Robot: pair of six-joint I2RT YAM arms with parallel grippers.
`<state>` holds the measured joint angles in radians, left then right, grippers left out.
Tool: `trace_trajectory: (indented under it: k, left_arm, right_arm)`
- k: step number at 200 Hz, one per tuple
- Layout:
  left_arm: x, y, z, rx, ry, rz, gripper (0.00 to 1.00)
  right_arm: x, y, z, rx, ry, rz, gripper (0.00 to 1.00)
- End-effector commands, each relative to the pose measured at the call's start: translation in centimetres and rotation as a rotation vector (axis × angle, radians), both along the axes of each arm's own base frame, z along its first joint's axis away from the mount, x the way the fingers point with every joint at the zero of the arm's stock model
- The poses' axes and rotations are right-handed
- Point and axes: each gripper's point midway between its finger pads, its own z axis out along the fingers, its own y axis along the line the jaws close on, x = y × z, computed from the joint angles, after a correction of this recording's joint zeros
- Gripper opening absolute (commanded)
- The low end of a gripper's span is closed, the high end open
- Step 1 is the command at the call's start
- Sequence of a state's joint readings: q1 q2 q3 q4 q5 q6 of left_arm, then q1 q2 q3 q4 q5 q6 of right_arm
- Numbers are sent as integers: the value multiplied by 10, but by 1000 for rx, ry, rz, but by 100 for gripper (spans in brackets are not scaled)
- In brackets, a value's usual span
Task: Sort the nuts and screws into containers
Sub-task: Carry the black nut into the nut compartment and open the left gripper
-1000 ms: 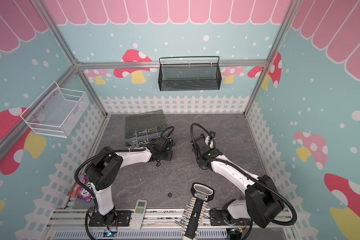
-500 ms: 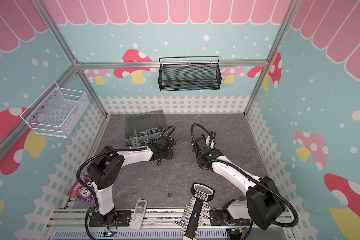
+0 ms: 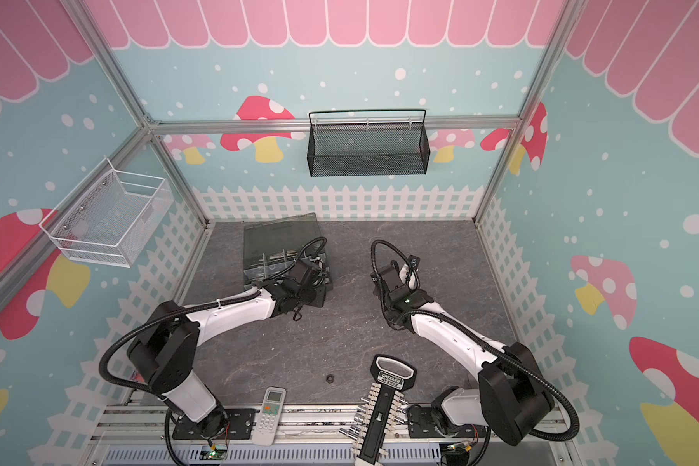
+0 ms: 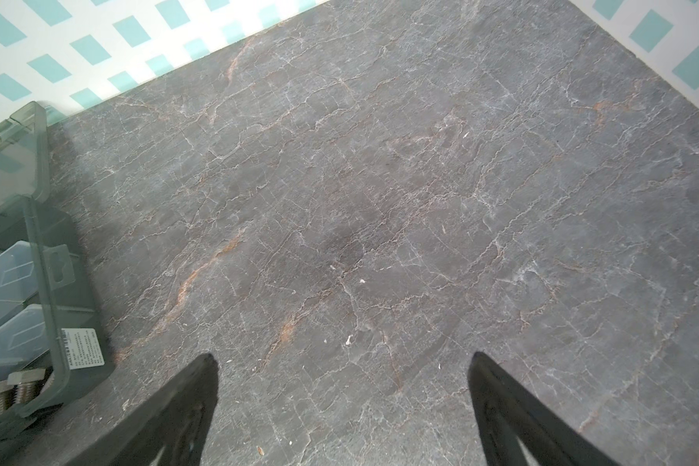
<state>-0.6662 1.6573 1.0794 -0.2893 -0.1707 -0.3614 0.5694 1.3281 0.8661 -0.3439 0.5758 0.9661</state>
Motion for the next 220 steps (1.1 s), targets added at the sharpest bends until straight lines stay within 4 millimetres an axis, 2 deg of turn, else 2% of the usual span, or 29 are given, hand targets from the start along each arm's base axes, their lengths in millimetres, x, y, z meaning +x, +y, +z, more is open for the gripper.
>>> trace_trajectory:
  k: [1,25,63,67,70,78,108,152,220]
  left_arm:
    - [5,28,18,47,-55,71,8]
    - [17,62,34,53,-100,168,8]
    - [39,132,45,77,-126,363,7]
    - [39,134,45,76,-125,368,7]
    - [43,146,45,77,-125,398,8]
    - [47,160,44,76,-123,433,8]
    - [58,197,29,89,-83,518,8]
    - [69,220,2,77,-10,553,9]
    - [82,234,-15,107,19,567,12]
  right_arm:
    - [1,-4,3,-1,-7,-24,98]
    - [1,-3,2,1,0,-19,98]
    - [1,-3,1,-1,3,-16,98]
    - [1,-2,0,-3,5,-15,98]
    - [1,-3,0,-4,5,-16,98]
    - [1,-3,0,-5,5,-15,98]
    - [2,-1,0,-4,8,-12,98]
    - [2,-1,0,-5,9,-8,98]
    - [1,-1,0,-5,11,-6,98]
